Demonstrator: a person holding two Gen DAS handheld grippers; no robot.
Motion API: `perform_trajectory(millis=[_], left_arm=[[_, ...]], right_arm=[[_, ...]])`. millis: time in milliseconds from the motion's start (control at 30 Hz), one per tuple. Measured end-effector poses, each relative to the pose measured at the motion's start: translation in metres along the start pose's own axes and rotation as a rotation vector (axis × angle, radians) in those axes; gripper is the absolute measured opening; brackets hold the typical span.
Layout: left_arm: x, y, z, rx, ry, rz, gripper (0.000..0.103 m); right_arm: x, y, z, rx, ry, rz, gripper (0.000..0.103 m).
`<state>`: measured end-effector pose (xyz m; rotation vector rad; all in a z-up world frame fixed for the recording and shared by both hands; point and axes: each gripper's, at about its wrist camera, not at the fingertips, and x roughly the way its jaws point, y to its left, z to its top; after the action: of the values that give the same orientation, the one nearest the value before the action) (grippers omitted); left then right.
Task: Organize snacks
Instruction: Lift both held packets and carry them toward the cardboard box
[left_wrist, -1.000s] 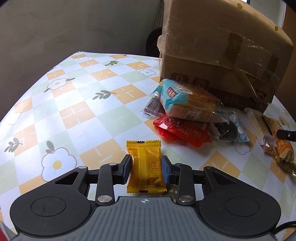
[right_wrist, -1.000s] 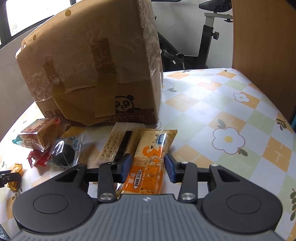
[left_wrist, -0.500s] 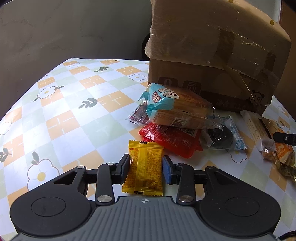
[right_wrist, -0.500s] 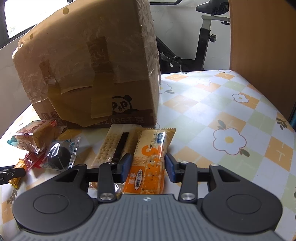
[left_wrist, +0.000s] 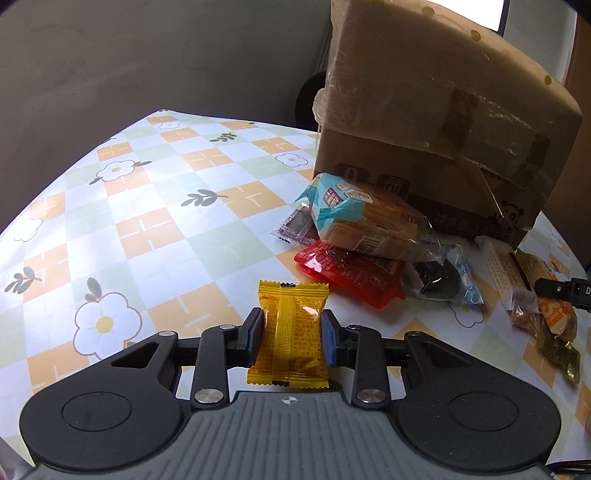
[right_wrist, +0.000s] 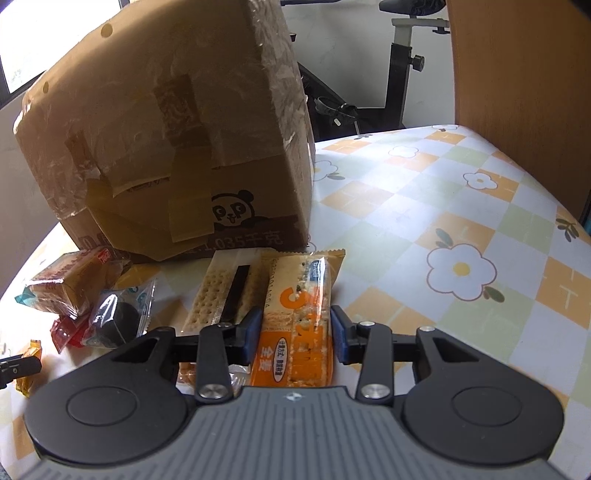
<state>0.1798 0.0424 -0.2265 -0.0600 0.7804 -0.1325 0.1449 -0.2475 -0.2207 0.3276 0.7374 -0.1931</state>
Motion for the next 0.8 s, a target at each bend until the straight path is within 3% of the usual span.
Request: perform_trajectory(millis=[333,800], left_arm=[[-0.036,0.001,0.024,-0.03,-0.109,-0.013,0.035],[-0.09,-0.016,0.101,0.026,-0.35,-0.087,0.035]], right_arm=[[-0.03,0.0,0.008,0.022,-0.078,0.014,0.04],[-0.092,0.013,0.058,0.049,-0.312,0.061,0.04]])
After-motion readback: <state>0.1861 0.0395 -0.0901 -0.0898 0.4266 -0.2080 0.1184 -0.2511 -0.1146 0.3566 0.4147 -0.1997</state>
